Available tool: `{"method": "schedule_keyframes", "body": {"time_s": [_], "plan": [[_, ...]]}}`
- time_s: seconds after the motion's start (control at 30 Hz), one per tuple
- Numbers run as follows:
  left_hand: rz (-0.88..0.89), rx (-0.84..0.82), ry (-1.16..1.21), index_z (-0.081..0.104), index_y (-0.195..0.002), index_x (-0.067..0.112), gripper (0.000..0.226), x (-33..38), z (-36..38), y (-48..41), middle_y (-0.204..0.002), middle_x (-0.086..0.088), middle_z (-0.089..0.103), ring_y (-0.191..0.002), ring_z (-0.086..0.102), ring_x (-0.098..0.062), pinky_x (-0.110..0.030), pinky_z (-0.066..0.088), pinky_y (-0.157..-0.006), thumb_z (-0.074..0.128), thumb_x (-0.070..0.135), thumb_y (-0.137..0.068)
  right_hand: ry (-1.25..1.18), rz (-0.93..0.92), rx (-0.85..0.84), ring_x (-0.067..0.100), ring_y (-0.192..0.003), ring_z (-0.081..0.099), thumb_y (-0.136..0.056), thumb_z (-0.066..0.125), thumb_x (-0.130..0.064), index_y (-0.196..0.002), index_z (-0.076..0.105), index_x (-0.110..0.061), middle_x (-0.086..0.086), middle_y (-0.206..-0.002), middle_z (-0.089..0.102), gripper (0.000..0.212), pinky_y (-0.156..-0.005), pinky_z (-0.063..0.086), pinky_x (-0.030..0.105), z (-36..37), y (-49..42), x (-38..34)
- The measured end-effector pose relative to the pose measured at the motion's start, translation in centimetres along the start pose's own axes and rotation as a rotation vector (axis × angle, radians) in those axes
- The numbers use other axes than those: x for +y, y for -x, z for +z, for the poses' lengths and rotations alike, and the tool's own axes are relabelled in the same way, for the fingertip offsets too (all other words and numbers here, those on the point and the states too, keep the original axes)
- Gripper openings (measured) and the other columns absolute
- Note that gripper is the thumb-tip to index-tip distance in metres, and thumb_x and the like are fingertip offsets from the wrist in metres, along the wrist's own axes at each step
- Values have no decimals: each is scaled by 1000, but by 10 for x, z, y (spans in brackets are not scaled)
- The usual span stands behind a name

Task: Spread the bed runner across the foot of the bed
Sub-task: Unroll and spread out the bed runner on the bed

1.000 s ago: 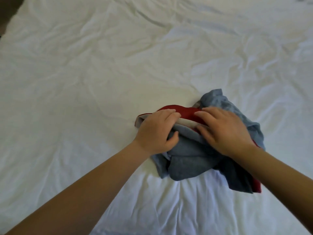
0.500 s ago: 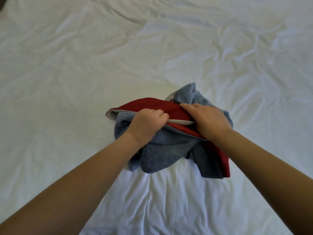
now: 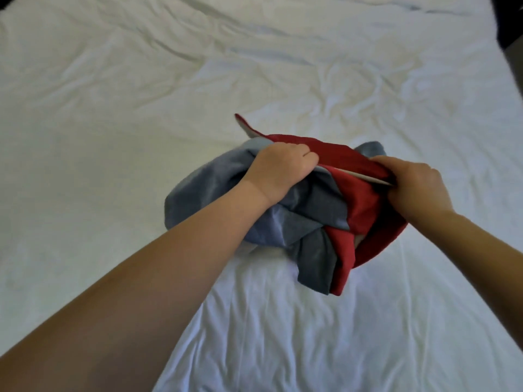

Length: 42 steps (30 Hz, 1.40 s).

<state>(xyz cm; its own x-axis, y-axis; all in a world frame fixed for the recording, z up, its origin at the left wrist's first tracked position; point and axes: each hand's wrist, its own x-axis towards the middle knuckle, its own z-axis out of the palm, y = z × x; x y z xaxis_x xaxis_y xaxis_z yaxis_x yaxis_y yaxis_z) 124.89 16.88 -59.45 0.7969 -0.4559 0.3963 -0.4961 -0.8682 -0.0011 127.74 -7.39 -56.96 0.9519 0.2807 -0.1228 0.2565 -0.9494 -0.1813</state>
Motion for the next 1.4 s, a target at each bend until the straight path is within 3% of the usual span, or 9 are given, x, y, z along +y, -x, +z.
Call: {"method": "schedule_keyframes", "body": {"time_s": [0.17,0.43,0.57,0.7,0.9,1.0,1.17,1.3,1.4], "plan": [[-7,-93,75,54,-61,7,29,29,14,-19,-56,-10,54,-45,53,-28,-27,30,-41,74,-12,-54,-68,34,-7,41,-97,61,-74,52,2,-130,55,-32,15,-108,68,66,-80,47,40,10,22,25],[-65,18,49,64,-102,0,21,35,31,4,-98,-18,64,-82,61,-35,-46,52,-65,50,-1,-85,-44,-207,10,30,-115,54,-80,58,-28,-143,37,-31,2,-136,49,66,-82,51,41,12,5,7],[42,1,-15,58,-70,6,14,25,33,16,-65,-12,58,-56,57,-29,-39,48,-49,52,-2,-81,111,-223,-65,32,-101,60,-91,50,-16,-129,51,-22,7,-116,61,38,-75,51,40,18,-10,18],[88,-61,-80,56,-65,6,21,0,25,19,-62,-12,56,-53,57,-28,-36,46,-44,43,-1,-79,246,-216,-49,33,-82,62,-82,59,-9,-100,60,-14,8,-84,59,19,-62,43,35,13,-21,43],[47,-198,-166,59,-61,7,19,-47,-5,26,-61,-13,57,-53,60,-30,-31,44,-40,42,6,-71,267,-104,36,36,-84,62,-82,56,-11,-96,66,-16,13,-84,64,18,-66,45,35,-17,-25,94],[-66,-315,-173,58,-61,6,13,-61,-18,36,-62,-14,57,-55,61,-32,-32,44,-39,63,-6,-64,272,-9,36,33,-78,60,-79,56,-5,-91,68,-16,10,-79,64,19,-62,42,32,-19,-15,116],[-377,-488,-219,62,-86,8,20,-60,-14,50,-89,-10,62,-88,60,-34,-33,36,-54,55,-6,-74,296,84,-109,24,-74,59,-82,56,-15,-98,66,-26,0,-81,61,22,-57,46,30,9,4,109],[-88,-319,9,67,-101,3,41,-25,-14,44,-100,-15,66,-92,62,-36,-41,52,-75,46,3,-65,154,-86,40,26,-87,62,-83,54,-19,-113,63,-25,0,-101,66,32,-58,50,32,18,12,67],[41,-363,80,63,-119,5,54,4,-5,38,-117,-15,62,-105,59,-32,-42,51,-88,49,17,-68,21,-307,115,26,-95,64,-81,61,-28,-117,65,-18,2,-107,68,37,-67,54,37,22,19,22]]}}
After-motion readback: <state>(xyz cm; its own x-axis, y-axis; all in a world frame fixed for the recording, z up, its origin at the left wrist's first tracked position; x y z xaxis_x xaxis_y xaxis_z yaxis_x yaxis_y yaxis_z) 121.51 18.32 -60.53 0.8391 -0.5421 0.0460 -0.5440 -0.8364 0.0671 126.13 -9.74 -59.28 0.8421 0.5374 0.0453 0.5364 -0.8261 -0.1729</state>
